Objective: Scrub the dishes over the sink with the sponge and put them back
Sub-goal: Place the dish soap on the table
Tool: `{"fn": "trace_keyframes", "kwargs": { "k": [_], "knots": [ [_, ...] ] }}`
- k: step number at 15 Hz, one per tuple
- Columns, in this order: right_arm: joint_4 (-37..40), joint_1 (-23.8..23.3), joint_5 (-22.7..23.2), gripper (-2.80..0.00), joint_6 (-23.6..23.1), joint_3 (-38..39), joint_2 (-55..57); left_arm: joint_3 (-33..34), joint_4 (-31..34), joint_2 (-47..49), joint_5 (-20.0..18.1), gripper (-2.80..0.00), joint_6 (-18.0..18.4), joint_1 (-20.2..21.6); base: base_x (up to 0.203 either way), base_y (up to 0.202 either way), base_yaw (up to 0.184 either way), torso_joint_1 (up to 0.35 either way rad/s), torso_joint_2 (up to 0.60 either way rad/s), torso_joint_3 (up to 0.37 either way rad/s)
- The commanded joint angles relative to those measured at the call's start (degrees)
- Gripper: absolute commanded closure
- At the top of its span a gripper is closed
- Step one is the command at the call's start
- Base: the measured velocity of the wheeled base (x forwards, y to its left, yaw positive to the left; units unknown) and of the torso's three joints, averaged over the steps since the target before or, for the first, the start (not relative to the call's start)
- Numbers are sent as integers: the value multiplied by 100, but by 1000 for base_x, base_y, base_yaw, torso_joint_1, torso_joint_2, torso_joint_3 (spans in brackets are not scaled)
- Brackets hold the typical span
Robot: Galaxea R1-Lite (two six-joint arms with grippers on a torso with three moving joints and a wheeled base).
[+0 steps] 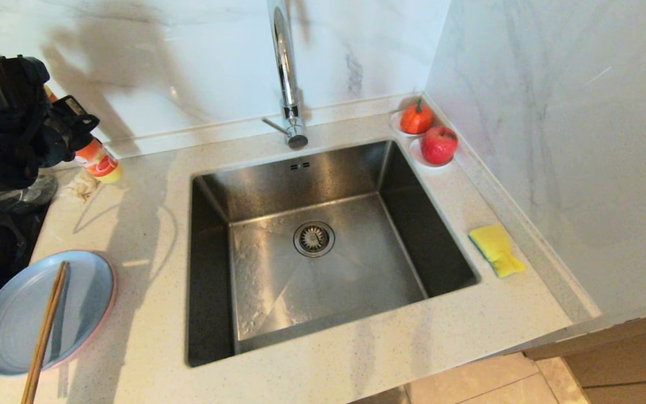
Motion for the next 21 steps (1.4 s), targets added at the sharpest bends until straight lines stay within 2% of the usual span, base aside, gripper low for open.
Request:
{"fn": "trace_keyframes", "kwargs": {
  "k": [1, 5, 10, 16, 21],
  "knots": [
    [0, 0, 2, 0, 3, 1, 2, 9, -10, 28, 209, 0, -42, -148, 0, 0, 0, 0, 0, 0],
    [0, 0, 2, 0, -6, 10, 2, -46, -62, 98, 398, 0, 46, -139, 0, 0, 0, 0, 0, 0],
    [0, 0, 2, 0, -6, 1, 2, 68, -541, 395, 407, 0, 244, -130, 0, 0, 0, 0, 0, 0],
    [0, 0, 2, 0, -6, 1, 2, 152, -823, 411, 407, 0, 544, -131, 0, 0, 0, 0, 0, 0],
    [0, 0, 2, 0, -3, 7, 2, 350, -919, 454, 416, 0, 573, -139, 0, 0, 0, 0, 0, 0]
  ]
}}
